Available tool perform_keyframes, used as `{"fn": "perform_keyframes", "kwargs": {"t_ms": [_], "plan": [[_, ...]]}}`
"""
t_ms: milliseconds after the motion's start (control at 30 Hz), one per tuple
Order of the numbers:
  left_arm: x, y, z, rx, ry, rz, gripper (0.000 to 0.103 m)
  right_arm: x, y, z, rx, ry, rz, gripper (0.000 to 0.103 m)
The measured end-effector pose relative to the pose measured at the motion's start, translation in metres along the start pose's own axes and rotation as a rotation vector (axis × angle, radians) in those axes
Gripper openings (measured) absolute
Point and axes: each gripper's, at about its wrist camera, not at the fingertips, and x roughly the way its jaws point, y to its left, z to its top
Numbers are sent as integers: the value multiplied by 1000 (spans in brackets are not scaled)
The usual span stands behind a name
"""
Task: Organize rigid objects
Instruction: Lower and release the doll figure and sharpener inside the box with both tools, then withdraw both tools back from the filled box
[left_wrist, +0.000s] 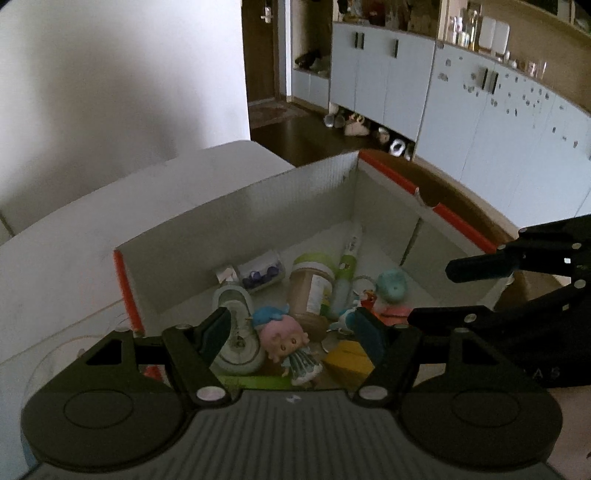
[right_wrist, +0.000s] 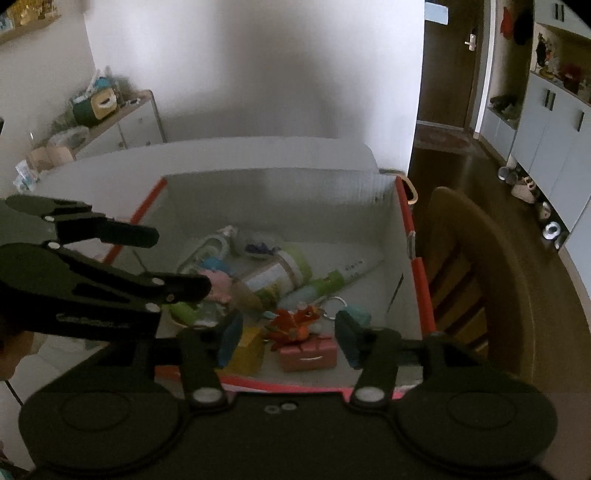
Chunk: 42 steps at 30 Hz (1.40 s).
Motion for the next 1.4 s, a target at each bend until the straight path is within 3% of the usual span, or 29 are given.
{"fn": "perform_keyframes", "kwargs": {"t_ms": [367, 833, 933, 1033, 1400], "plan": [[-54, 10, -11, -63, -98, -23, 77, -39, 19, -2, 27, -98, 49, 68], [-94, 24, -32, -115, -162, -28, 85, -78, 44, -18, 41, -248, 66, 101], [-99, 26, -37, -118, -172, -21, 86, -84, 49, -21, 42, -275, 57, 102], [-104, 27, -42, -116, -173, -14, 101, -89, 54, -26, 57, -298, 47, 103], [-128, 24, -57, -82, -189, -37, 102, -97, 68, -41, 135, -322, 36, 103]]}}
